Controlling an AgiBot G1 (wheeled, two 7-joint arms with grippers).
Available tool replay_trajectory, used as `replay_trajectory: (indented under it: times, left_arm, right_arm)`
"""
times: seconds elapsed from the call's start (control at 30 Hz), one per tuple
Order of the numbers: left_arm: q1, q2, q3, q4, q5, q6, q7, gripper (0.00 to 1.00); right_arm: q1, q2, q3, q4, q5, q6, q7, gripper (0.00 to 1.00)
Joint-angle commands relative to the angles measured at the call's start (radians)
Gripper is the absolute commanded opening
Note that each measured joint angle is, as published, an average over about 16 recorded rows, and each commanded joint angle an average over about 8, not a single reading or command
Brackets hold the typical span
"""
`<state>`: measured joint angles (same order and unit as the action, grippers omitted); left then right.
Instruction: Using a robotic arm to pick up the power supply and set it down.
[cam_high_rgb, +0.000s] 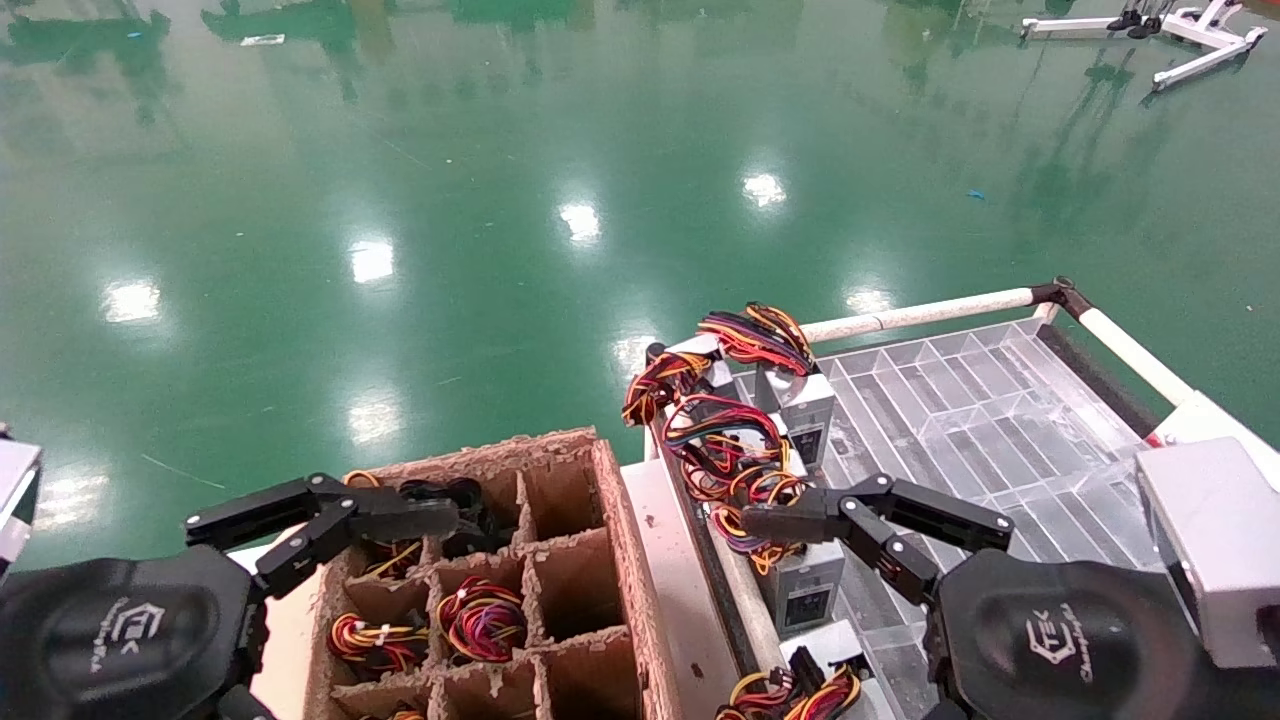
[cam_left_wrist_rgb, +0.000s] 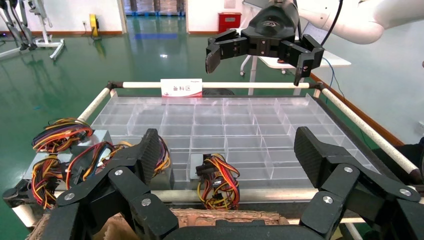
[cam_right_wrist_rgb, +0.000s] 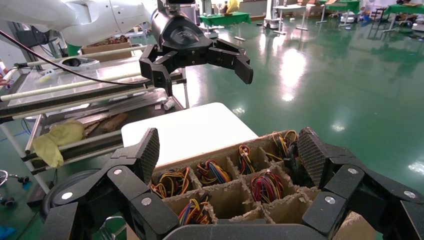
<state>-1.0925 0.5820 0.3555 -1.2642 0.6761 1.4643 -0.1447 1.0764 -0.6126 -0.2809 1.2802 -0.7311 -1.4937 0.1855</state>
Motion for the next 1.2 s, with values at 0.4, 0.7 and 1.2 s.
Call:
replay_trajectory:
  times: [0.4,0.7,1.2]
  left_arm:
    - [0.000,0.000,0.000,0.000,0.000,0.000,0.000,0.00]
    - [0.000,0.000,0.000,0.000,0.000,0.000,0.000,0.00]
    - [0.000,0.000,0.000,0.000,0.000,0.000,0.000,0.00]
  right_arm:
    - [0.000,-0.001,-0.002,0.000,-0.003,0.000,0.000,1.00]
    - [0.025,-0.054,-0.049,-0.024,-0.089,0.022,-0.011,1.00]
    - [0.122,-0.275,-0.191,-0.205,-0.339,0.095,-0.095,1.00]
